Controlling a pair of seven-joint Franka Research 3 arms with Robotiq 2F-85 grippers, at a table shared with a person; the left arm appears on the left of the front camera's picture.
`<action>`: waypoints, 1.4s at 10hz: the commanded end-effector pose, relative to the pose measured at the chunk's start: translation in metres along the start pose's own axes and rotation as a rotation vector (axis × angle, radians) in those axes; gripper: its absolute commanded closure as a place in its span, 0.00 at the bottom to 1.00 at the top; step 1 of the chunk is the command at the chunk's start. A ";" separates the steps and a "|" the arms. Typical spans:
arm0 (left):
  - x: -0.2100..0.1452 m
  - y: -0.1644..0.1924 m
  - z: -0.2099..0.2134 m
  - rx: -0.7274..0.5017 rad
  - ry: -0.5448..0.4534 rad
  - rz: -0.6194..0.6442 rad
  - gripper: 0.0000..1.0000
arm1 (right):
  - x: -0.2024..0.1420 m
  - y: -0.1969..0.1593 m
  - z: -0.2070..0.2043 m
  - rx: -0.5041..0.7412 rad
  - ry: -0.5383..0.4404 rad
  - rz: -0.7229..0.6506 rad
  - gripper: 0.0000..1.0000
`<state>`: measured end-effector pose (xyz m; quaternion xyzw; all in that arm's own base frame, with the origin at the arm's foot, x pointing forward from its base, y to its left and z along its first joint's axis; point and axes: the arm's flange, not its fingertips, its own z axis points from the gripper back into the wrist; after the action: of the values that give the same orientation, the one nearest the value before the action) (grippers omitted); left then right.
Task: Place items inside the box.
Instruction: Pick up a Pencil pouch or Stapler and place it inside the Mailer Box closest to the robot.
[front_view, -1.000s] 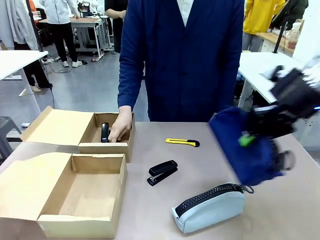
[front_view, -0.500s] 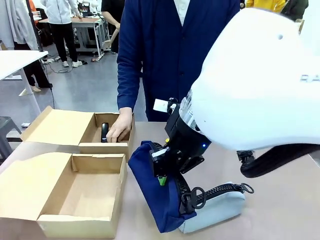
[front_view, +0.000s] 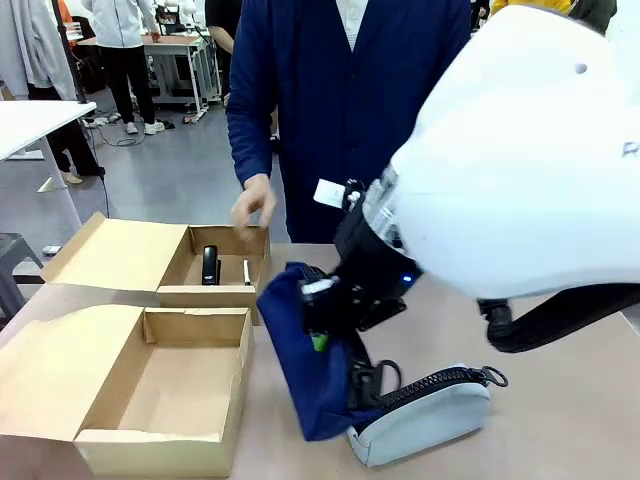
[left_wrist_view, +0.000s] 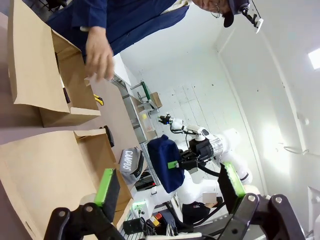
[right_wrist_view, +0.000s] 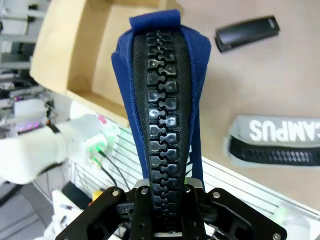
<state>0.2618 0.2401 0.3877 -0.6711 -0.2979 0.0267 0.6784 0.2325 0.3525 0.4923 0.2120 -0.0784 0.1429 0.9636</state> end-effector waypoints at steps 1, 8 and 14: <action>-0.001 -0.002 -0.001 -0.017 -0.002 -0.022 0.00 | 0.031 0.055 -0.023 0.025 -0.100 -0.203 0.93; -0.001 -0.002 -0.001 -0.017 -0.002 -0.022 0.00 | 0.071 0.153 -0.145 -0.033 -0.044 -0.373 0.93; -0.001 -0.002 -0.001 -0.017 -0.002 -0.022 0.00 | 0.070 0.118 -0.157 0.023 -0.022 -0.402 0.93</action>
<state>0.2618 0.2403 0.3874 -0.6713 -0.2976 0.0271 0.6783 0.2736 0.5289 0.4116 0.2255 -0.0321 -0.0450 0.9727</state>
